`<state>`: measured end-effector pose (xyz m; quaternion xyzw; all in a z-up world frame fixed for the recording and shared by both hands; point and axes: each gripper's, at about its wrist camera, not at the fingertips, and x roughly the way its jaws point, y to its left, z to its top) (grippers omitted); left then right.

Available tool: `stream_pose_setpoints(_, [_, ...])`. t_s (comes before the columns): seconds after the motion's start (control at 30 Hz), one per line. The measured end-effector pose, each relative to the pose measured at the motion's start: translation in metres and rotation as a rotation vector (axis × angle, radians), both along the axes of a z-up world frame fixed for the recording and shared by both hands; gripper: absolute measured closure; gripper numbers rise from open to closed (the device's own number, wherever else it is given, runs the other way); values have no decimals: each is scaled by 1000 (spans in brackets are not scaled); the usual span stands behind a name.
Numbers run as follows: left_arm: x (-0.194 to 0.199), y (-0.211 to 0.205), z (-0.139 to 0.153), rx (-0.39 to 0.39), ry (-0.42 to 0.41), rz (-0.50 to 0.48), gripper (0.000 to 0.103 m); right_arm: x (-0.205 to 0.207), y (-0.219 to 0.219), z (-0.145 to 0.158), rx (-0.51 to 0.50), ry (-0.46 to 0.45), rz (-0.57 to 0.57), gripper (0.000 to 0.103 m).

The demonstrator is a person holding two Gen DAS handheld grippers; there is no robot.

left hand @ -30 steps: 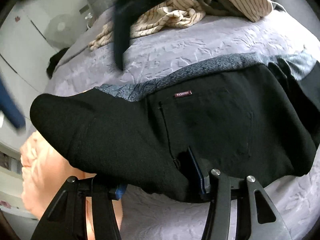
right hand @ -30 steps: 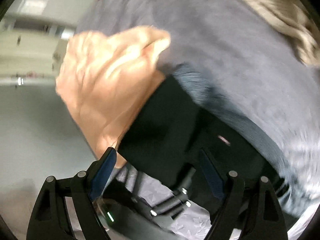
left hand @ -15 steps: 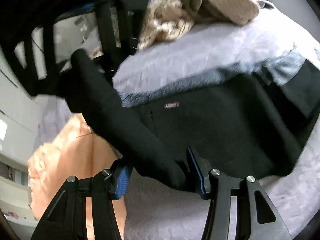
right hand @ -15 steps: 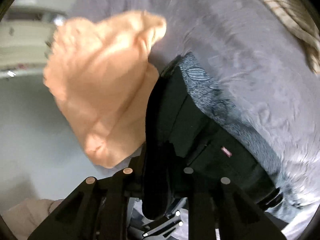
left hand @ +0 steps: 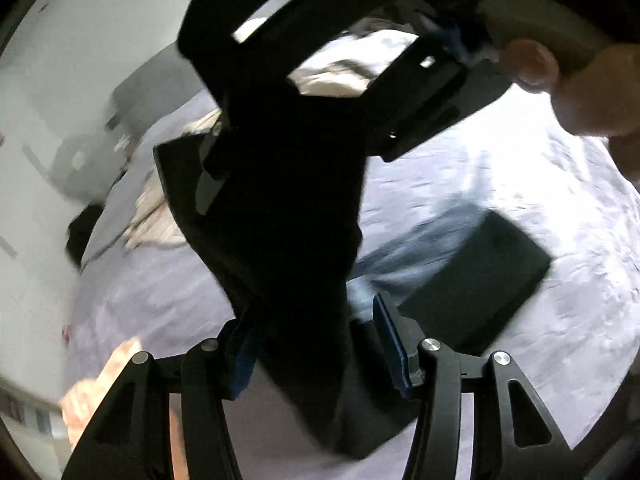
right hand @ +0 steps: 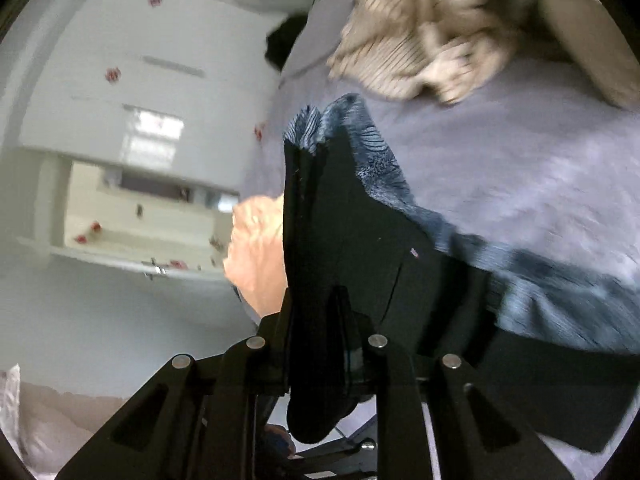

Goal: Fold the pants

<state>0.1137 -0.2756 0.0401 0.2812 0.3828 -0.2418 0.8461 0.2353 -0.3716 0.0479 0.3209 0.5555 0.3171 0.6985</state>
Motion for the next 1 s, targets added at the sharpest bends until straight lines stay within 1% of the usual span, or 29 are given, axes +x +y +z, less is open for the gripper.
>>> stream_pose_setpoints(0.03, [-9,-22,-6,15,5,-32,49,-14,-28,-4,17,0,-39,84])
stream_pose_setpoints(0.07, [-14,-39,-8,21,12,-52,49,-24,-44,-11,29,6,-68,84])
stream_pose_setpoints(0.13, [-25,-67,-21,36,36,-91,49,-45,-89,-28,50,32,-132,84])
stream_pose_setpoints(0.17, [-30,-79,-31,53,48,-108,49,-54,-102,-36,47,40,-149,84])
stream_pose_setpoints(0.27, [-43,-110,-58,100,92,-134,49,-75,-144,-74,33,88,-198,84])
stream_pose_setpoints(0.37, [-45,-125,-84,151,158,-131,49,-88,-166,-115,21,144,-245,84])
stream_pose_setpoints(0.4, [-45,-127,-90,162,169,-131,49,-91,-171,-128,15,167,-255,84])
stream_pose_setpoints(0.5, [-52,-127,-96,164,186,-154,47,-96,-176,-154,3,209,-275,84])
stream_pose_setpoints(0.57, [-57,-128,-100,172,206,-181,32,-101,-181,-168,4,228,-298,84])
stream_pose_setpoints(0.6, [-58,-127,-100,171,214,-187,25,-103,-184,-171,11,232,-307,84])
stream_pose_setpoints(0.7, [-60,-112,-91,143,242,-183,25,-106,-184,-170,-14,228,-315,84])
stream_pose_setpoints(0.77, [-55,-97,-79,115,263,-154,25,-108,-184,-164,-48,228,-312,81])
stream_pose_setpoints(0.87, [-41,-71,-65,78,295,-73,25,-103,-172,-155,-148,211,-302,79])
stream_pose_setpoints(1.0, [-18,-35,-60,52,333,69,25,-106,-167,-142,-267,207,-313,77])
